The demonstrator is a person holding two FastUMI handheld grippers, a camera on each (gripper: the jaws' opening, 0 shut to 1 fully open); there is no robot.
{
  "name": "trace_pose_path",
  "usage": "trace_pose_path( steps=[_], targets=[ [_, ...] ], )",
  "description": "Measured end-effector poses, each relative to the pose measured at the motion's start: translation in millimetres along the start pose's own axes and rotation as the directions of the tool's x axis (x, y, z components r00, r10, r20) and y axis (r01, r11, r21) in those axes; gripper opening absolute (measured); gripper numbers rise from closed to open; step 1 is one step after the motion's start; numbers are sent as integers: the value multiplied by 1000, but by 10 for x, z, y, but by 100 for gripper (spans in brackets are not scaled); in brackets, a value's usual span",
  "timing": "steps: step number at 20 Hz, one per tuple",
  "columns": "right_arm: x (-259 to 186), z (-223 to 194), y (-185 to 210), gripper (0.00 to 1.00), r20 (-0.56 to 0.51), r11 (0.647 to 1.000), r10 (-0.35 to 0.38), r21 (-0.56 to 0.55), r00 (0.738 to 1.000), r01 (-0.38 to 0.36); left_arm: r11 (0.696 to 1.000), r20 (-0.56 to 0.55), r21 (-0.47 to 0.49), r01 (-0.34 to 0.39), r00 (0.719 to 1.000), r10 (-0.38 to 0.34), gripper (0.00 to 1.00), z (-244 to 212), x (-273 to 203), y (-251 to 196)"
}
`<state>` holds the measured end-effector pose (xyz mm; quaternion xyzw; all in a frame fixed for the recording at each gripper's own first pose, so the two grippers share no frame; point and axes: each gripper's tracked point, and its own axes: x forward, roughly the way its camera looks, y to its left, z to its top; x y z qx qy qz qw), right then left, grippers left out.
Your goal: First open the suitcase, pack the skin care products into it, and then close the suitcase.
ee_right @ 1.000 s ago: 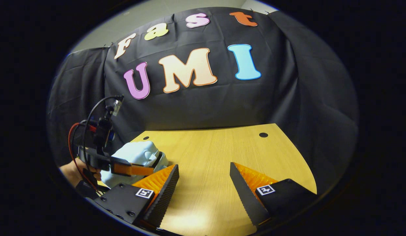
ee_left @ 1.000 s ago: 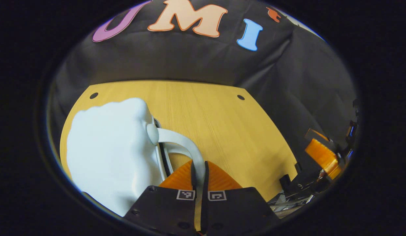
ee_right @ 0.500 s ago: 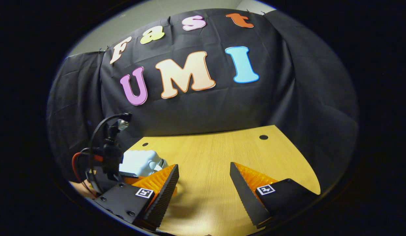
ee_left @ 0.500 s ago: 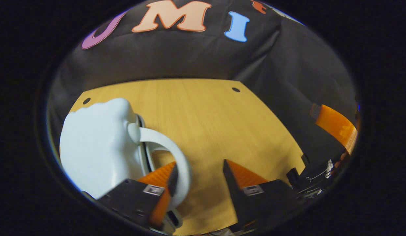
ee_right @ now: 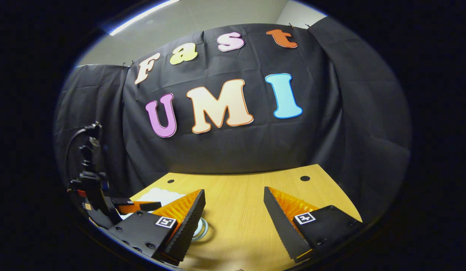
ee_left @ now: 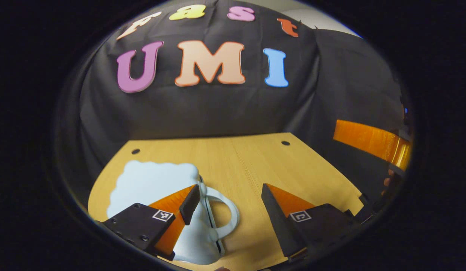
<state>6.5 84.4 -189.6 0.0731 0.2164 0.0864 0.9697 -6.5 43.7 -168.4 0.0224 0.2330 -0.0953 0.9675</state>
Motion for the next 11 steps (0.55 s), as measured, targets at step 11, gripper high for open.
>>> trace_pose_path(
  steps=[11],
  targets=[
    [-399,1029,335,97,337,994,1,-107,942,37,985,380,-50,-165,909,171,95,1287,-635,451]
  ],
)
